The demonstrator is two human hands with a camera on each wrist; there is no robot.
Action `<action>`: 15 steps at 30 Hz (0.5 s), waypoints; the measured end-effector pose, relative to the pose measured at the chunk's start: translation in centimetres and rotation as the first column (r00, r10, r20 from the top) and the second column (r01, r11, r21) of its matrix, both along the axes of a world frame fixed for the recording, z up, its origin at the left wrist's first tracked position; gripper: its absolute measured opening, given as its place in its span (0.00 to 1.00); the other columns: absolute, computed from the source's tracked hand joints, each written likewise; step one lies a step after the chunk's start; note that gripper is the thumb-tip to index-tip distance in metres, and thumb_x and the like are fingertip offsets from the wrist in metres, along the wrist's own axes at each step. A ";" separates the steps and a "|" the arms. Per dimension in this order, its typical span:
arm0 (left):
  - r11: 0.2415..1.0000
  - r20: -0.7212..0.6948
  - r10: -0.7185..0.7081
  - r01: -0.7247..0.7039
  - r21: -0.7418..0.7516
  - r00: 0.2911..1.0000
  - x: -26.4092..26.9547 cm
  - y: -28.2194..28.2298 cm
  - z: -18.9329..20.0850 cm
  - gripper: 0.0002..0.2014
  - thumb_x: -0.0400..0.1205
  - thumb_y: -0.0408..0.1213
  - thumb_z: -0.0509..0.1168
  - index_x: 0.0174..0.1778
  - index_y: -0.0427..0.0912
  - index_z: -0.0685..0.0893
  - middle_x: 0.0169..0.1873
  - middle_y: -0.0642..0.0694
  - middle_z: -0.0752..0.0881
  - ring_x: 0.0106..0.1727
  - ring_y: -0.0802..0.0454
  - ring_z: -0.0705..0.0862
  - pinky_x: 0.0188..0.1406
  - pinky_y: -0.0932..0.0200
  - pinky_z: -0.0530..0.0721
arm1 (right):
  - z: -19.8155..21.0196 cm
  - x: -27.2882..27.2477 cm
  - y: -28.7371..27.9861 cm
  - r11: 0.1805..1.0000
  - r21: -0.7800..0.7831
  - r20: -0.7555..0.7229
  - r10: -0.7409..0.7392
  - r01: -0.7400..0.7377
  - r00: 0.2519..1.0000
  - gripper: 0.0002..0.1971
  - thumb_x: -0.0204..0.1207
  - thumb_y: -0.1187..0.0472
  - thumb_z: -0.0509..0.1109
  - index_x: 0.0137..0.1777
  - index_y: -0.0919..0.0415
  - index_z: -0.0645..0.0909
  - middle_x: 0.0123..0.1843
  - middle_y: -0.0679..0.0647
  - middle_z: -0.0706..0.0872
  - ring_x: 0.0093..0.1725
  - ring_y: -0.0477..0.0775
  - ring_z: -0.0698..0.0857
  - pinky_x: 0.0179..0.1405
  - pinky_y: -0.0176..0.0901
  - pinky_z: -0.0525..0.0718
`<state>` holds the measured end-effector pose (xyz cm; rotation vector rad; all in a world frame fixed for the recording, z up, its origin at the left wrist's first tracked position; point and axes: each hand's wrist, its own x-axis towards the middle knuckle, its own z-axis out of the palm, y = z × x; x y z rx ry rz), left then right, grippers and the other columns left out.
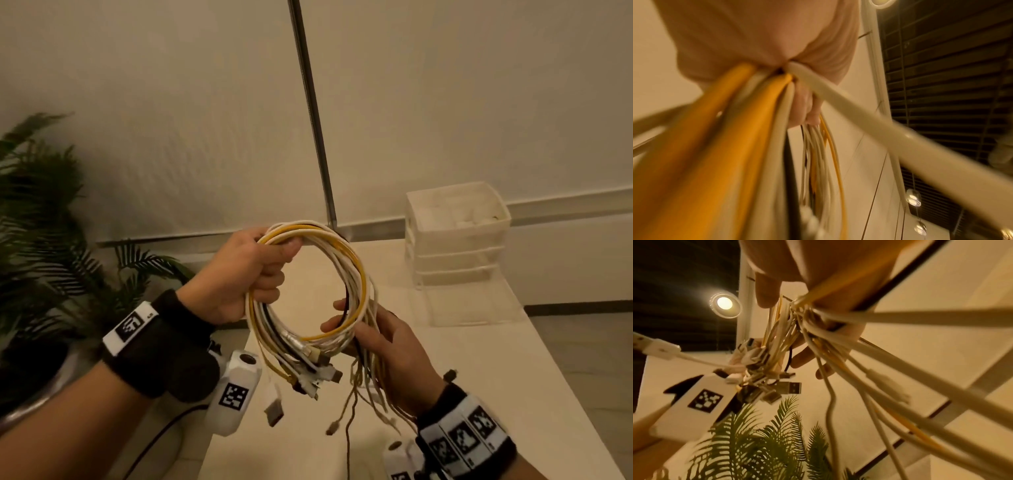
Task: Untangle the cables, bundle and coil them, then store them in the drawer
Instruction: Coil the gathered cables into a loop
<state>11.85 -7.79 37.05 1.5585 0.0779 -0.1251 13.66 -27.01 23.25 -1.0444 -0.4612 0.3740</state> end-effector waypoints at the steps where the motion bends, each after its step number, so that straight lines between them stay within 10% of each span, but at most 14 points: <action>1: 1.000 0.022 -0.008 0.009 -0.016 1.000 0.0 0.0 0.1 0.06 0.80 0.35 0.65 0.38 0.42 0.78 0.21 0.51 0.66 0.16 0.59 0.62 0.12 0.68 0.63 | -0.1 -0.1 -0.1 1.000 0.017 0.025 -0.011 0.010 1.000 0.28 0.70 0.45 0.72 0.66 0.62 0.78 0.55 0.66 0.89 0.58 0.66 0.88 0.58 0.54 0.85; 6: 0.990 0.050 -0.002 0.010 -0.141 0.999 0.0 0.0 0.8 0.09 0.82 0.35 0.62 0.35 0.43 0.76 0.18 0.53 0.65 0.14 0.61 0.62 0.11 0.70 0.64 | 0.3 0.3 -1.2 0.978 0.154 0.085 0.131 -0.143 0.988 0.35 0.63 0.58 0.67 0.72 0.68 0.71 0.65 0.76 0.81 0.64 0.76 0.82 0.63 0.61 0.82; 11: 0.973 0.053 -0.018 0.030 -0.228 0.998 0.4 -0.5 1.6 0.13 0.83 0.36 0.59 0.31 0.44 0.75 0.17 0.55 0.64 0.13 0.63 0.61 0.10 0.71 0.63 | -0.4 0.7 -2.0 0.838 0.368 0.127 0.383 -0.402 0.915 0.44 0.52 0.70 0.58 0.76 0.63 0.71 0.71 0.64 0.80 0.71 0.67 0.79 0.67 0.56 0.80; 15: 0.967 0.065 -0.018 0.033 -0.252 0.998 1.1 -1.2 2.8 0.16 0.83 0.38 0.58 0.27 0.46 0.76 0.16 0.56 0.64 0.13 0.64 0.62 0.09 0.71 0.62 | -1.1 0.9 -1.6 0.795 0.305 0.100 0.521 -0.524 0.848 0.40 0.56 0.72 0.60 0.76 0.62 0.71 0.67 0.66 0.82 0.58 0.67 0.85 0.60 0.59 0.82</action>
